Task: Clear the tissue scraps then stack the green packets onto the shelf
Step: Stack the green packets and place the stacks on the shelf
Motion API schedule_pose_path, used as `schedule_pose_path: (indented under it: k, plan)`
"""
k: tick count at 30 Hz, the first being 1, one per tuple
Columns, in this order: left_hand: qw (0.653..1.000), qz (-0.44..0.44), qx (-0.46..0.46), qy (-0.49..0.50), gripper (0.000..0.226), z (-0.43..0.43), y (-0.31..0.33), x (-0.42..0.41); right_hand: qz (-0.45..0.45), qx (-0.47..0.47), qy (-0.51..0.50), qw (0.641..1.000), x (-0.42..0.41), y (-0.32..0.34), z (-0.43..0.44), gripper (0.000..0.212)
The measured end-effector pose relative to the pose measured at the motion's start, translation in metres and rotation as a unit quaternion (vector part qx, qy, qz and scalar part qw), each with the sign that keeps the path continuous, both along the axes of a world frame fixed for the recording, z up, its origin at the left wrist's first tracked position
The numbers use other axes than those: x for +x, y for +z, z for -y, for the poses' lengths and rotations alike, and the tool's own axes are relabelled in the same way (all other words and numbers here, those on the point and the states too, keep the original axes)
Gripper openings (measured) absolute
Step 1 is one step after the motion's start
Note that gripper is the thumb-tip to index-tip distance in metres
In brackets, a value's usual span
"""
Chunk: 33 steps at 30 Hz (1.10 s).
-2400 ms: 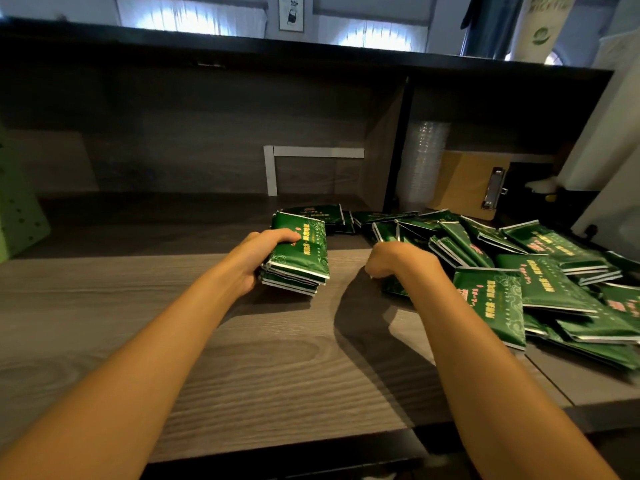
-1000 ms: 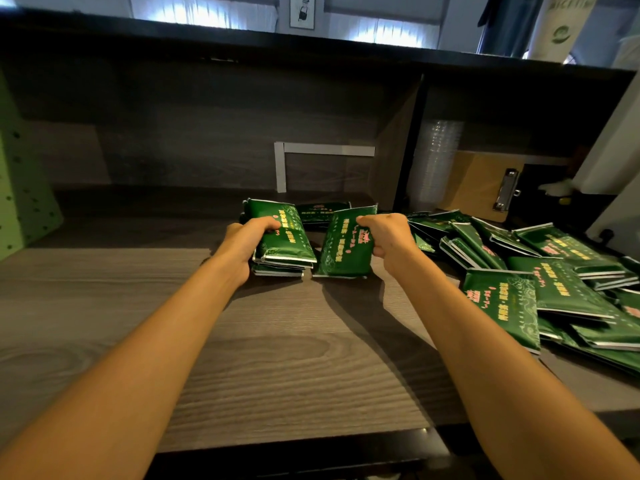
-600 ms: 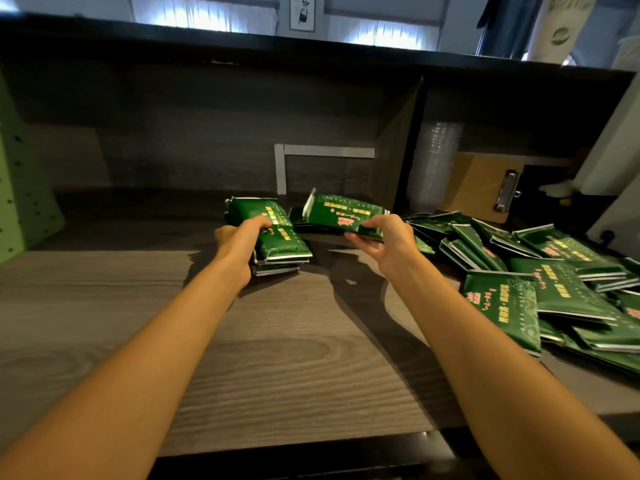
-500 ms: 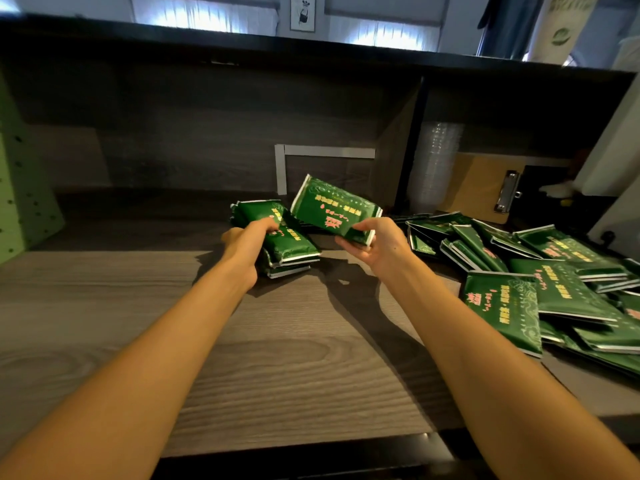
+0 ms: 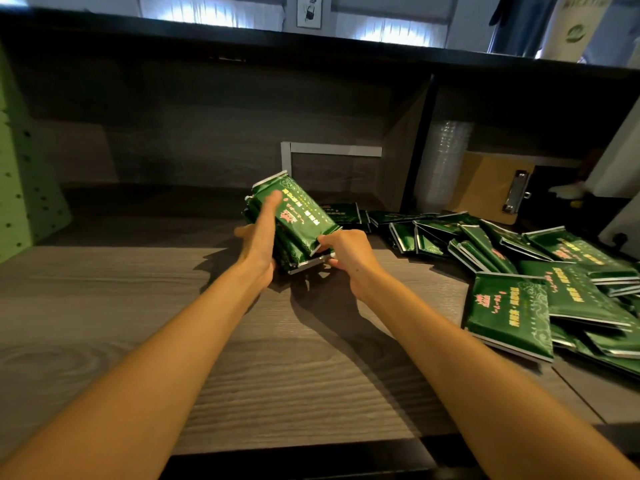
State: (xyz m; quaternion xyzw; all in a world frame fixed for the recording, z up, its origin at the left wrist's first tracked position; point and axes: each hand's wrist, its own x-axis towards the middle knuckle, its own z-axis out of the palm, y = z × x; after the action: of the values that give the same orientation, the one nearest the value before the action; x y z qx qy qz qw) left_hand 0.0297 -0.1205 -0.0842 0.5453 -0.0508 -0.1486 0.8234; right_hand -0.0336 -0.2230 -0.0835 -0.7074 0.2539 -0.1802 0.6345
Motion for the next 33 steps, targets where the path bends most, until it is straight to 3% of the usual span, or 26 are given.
schedule_pose_path:
  k: [2,5,7,10,14,17,20,24,30,33]
  plan:
    - [0.999,-0.005,0.041,0.029,0.057,-0.001,-0.005,0.004,-0.004,0.012,0.027,1.000,-0.002,0.001,-0.003,0.009]
    - [0.997,-0.041,0.044,0.045,0.069,-0.006,-0.008,0.014,0.013,0.036,0.016,0.999,-0.003,0.001,0.002,0.022]
    - [0.996,-0.032,0.062,0.049,0.071,-0.014,-0.005,0.018,0.022,0.028,-0.026,0.999,-0.001,0.003,0.010,0.019]
    - [0.994,-0.012,0.105,0.040,0.058,-0.022,-0.003,0.023,-0.008,-0.148,-0.074,0.986,0.007,0.003,0.023,0.011]
    - [0.989,0.011,0.149,0.008,0.016,-0.025,0.004,0.024,-0.067,-0.442,-0.009,0.895,0.030,0.004,0.032,0.026]
    - [0.983,0.033,0.179,0.006,0.026,-0.027,0.007,0.028,-0.131,-0.528,0.053,0.838,0.053,-0.001,0.040,0.058]
    - [0.981,0.027,0.193,-0.005,0.039,-0.031,0.007,0.036,-0.181,-0.551,0.074,0.811,0.072,-0.006,0.046,0.068]
    - [0.979,0.017,0.197,-0.041,0.052,-0.033,0.006,0.045,-0.236,-0.562,0.065,0.790,0.081,-0.005,0.049,0.059]
    - [0.980,0.017,0.193,-0.042,0.052,-0.032,0.005,0.047,-0.156,-0.663,0.016,0.732,0.068,-0.010,0.041,0.048]
    - [0.978,0.024,0.200,-0.048,0.054,-0.035,0.006,0.044,-0.120,-0.647,-0.006,0.753,0.054,-0.008,0.038,0.043]
